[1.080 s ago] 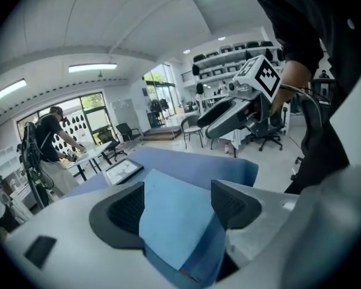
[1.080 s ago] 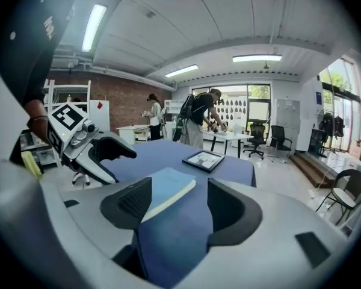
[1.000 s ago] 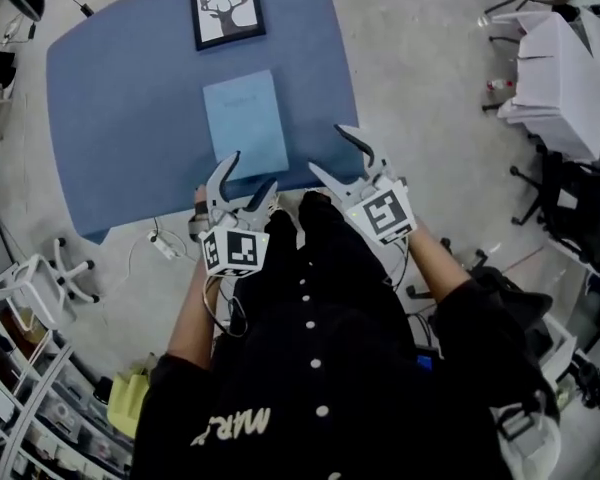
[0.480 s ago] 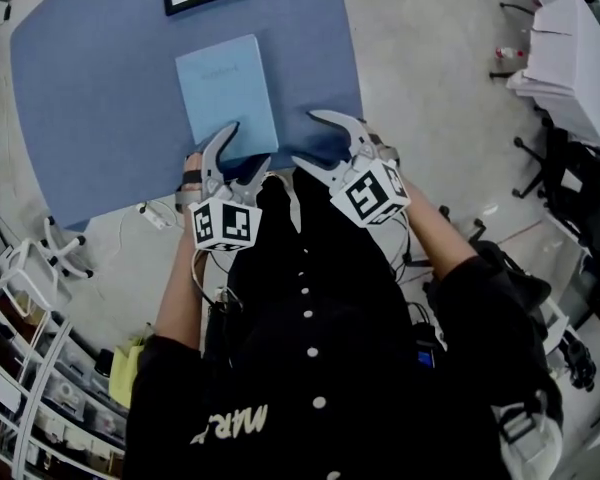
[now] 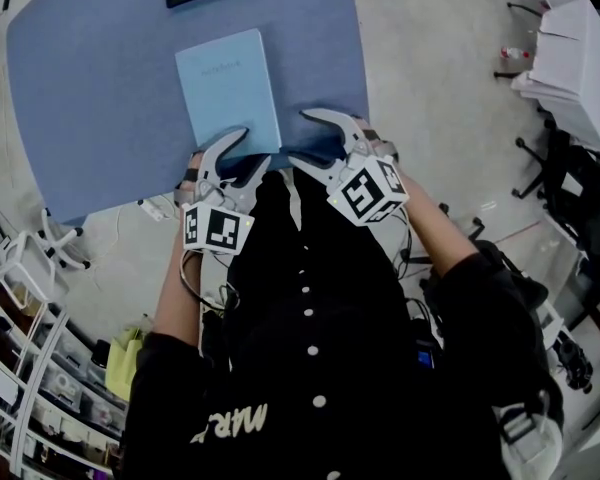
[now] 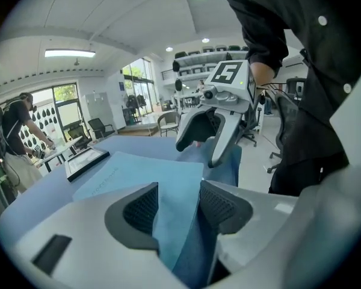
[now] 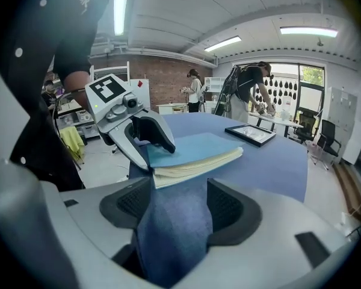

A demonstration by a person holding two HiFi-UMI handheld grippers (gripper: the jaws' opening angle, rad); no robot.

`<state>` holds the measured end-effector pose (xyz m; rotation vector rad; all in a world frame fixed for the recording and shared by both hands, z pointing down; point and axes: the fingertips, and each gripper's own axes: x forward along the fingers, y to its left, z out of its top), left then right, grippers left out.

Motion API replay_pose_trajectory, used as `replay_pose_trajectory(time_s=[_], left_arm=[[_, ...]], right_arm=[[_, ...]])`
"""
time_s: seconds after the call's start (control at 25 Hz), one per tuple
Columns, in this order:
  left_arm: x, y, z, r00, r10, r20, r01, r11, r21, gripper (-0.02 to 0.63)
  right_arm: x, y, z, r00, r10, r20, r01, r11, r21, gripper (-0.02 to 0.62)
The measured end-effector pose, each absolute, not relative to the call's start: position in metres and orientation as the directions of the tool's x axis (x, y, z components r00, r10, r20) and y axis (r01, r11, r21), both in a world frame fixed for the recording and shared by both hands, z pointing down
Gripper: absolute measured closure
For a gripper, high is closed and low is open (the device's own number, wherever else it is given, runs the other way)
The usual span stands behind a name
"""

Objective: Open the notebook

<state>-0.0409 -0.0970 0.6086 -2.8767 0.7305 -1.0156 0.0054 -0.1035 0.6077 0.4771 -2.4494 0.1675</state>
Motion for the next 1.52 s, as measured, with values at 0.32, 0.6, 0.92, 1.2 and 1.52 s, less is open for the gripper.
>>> replay_pose_trajectory(time_s=[0.32,0.6,0.92,1.2,1.52], left_arm=[[-0.042,-0.085,0.596,0.738,-0.471,0.484,-0.414,-0.882,-0.226,0.504],[-0.043,-0.08,0.588,0.725,-0.545,0.422,-0.497,-0.837,-0.228,0.572],[-0.054,-0.087,0.559,0.687,-0.648,0.33,-0.62,-0.759,-0.2,0.584],[-0.083,-0.089,0.522,0.623,-0.744,0.242,-0.736,-0.662,-0.143,0.588],[-0.135,-0.08,0.51,0.469,-0.856,0.217,-0.87,-0.49,-0.051,0.589]], right_arm=[[-0.012,-0.102,0.611,-0.721,-0.28,0.634,-0.299,0.951,0.08,0.35],[-0.026,-0.102,0.616,-0.692,-0.291,0.661,-0.269,0.953,0.138,0.494],[-0.029,-0.096,0.63,-0.638,-0.255,0.727,-0.204,0.966,0.16,0.569],[-0.033,-0.091,0.631,-0.618,-0.201,0.76,-0.176,0.978,0.116,0.588],[-0.032,-0.09,0.634,-0.569,-0.135,0.811,-0.123,0.989,0.078,0.588]])
